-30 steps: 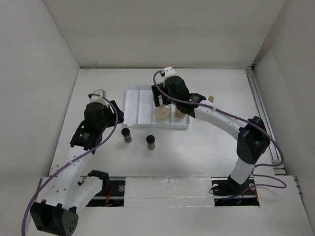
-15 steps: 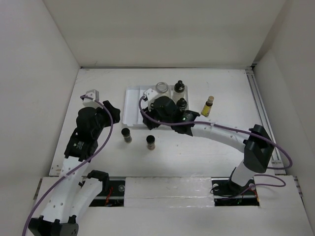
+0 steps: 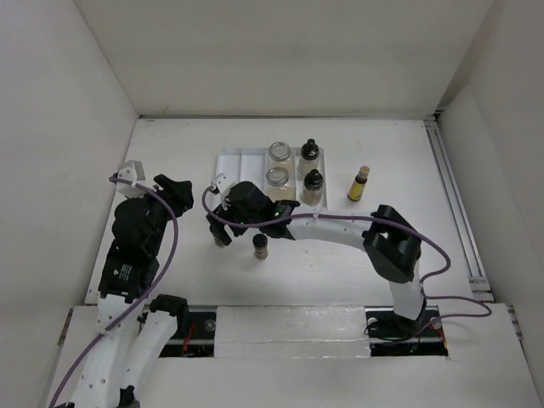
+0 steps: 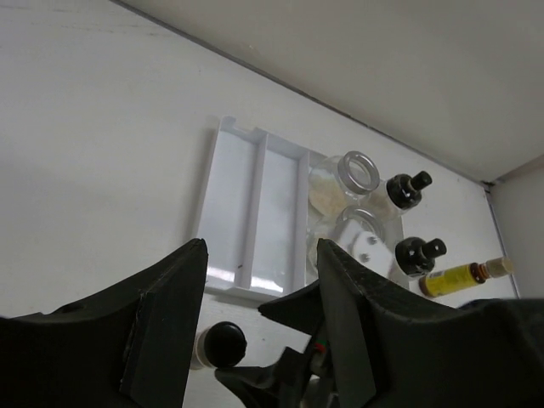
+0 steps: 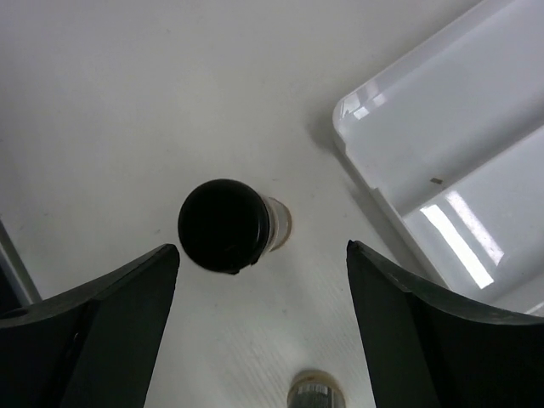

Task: Organize the condiment bottles

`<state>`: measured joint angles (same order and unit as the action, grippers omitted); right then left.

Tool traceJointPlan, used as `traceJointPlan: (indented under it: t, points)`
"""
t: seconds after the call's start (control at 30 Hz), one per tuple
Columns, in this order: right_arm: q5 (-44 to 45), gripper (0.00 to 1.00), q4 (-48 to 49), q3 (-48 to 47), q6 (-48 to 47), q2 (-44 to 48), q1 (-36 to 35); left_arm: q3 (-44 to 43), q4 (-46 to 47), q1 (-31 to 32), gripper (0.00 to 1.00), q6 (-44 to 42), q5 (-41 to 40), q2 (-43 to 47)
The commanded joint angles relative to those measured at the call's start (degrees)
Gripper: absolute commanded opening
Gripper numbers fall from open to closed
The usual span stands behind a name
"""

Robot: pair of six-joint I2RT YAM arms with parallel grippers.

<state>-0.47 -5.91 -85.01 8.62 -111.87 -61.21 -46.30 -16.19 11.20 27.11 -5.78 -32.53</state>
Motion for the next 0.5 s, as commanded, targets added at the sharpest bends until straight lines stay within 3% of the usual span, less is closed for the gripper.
traceJointPlan:
  t: [0.0, 0.37, 0.43, 0.47]
  points:
    - [1.34, 0.85, 3.10, -5.07, 0.43, -2.20, -1.01, -3.53, 0.89, 1.01, 0.50, 1.36, -2.83, 0.81]
    - [0.82, 0.81, 3.10, -8.50, 1.48, -7.21, -1.54, -1.16, 2.12, 1.54, 0.50, 1.89, -5.73, 2.56]
    - [0.82, 0.72, 3.10, -9.03, 1.48, -7.92, -1.54, -1.16, 2.12, 1.54, 0.50, 1.89, -5.12, 2.56]
    - [0.30, 0.59, 3.10, -9.73, 1.48, -8.62, -1.54, -1.16, 2.12, 1.54, 0.50, 1.89, -5.12, 2.56]
